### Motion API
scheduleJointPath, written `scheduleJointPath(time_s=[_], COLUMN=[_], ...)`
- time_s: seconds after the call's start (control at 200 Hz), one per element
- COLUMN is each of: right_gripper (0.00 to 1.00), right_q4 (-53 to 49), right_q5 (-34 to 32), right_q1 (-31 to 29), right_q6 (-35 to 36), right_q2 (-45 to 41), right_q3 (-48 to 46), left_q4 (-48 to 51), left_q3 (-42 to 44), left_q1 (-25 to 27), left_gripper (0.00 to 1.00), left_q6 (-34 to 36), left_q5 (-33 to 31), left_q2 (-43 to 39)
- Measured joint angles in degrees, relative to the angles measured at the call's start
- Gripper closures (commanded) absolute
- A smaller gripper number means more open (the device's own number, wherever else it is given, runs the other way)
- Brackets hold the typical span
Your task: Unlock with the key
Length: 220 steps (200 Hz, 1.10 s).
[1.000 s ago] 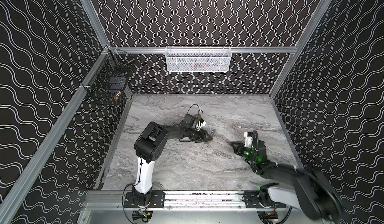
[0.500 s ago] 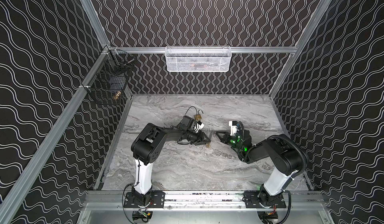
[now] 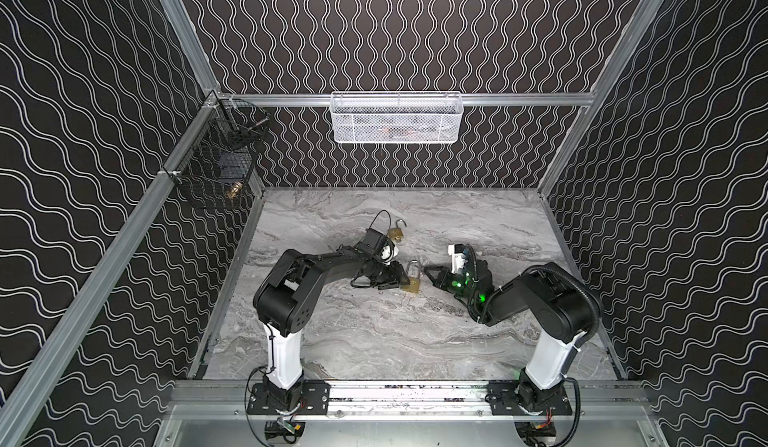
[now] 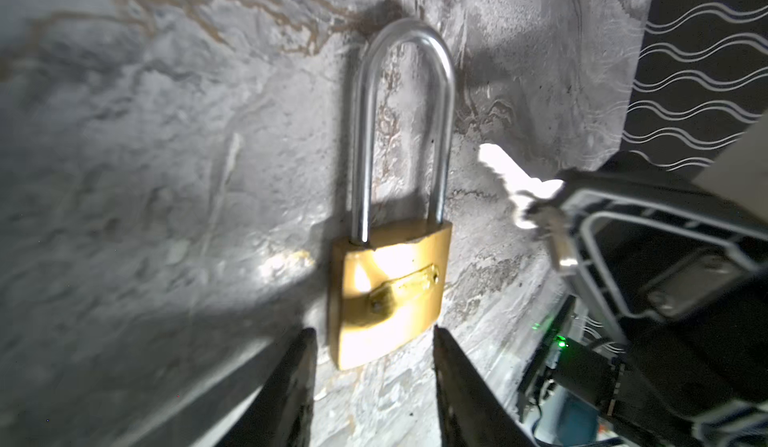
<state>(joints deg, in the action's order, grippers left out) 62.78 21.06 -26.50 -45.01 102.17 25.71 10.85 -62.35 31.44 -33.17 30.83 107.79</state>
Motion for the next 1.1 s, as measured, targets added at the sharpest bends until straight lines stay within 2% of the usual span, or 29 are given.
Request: scheduleJointPath(time_s=[0.08,0.24,0.34,0.41,0.46,0.626,0.821,0.936,1.101], right_gripper=[1.00,1.00,1.00,1.00,1.00,1.00,1.00,1.00,1.00], right_q4=[-0.37,0.13,0.33,1.66,2.34,4.85,4.57,4.15,3.98], right_q5=[0.11,1.11,1.27,1.03,1.11,1.55,1.81,1.46,0.83], right_q1=[0.00,0.00,-0.02,-0.42,-0.74,-1.77,-3.39,-3.91,-4.17], right_q6=[1.31,5.01,7.74,9.77,10.82,13.18,15.76,16.39,16.59], right_q2=[-4.87,-15.32,-21.81,-25.42,-27.19,-32.00,-37.05,-37.75,-37.35], right_q3=[-1.57,-6.29,-8.90,-10.36,-11.10,-11.85,-11.52,-11.43,-10.73], left_q4=[0.61,-2.69,-7.61,-13.49,-19.74,-51.49,-77.96,-87.80,-93.64], left_q3=[1.92,6.51,11.72,14.45,16.37,27.87,28.87,27.26,25.57], left_q1=[0.00,0.13,0.11,0.00,0.02,0.66,0.48,0.55,1.42], left_gripper=[0.43,0.53,0.55,0.63,0.68,0.68,0.71,0.73,0.70], left_q6=[2.34,11.61,16.11,16.83,16.06,8.59,1.38,-3.87,-7.13], left_q5=[-2.43,-6.62,-6.47,-4.04,-0.92,5.16,9.31,11.34,13.25], left_q2=[-5.29,-19.61,-27.78,-30.32,-30.36,-28.30,-20.94,-16.00,-14.93])
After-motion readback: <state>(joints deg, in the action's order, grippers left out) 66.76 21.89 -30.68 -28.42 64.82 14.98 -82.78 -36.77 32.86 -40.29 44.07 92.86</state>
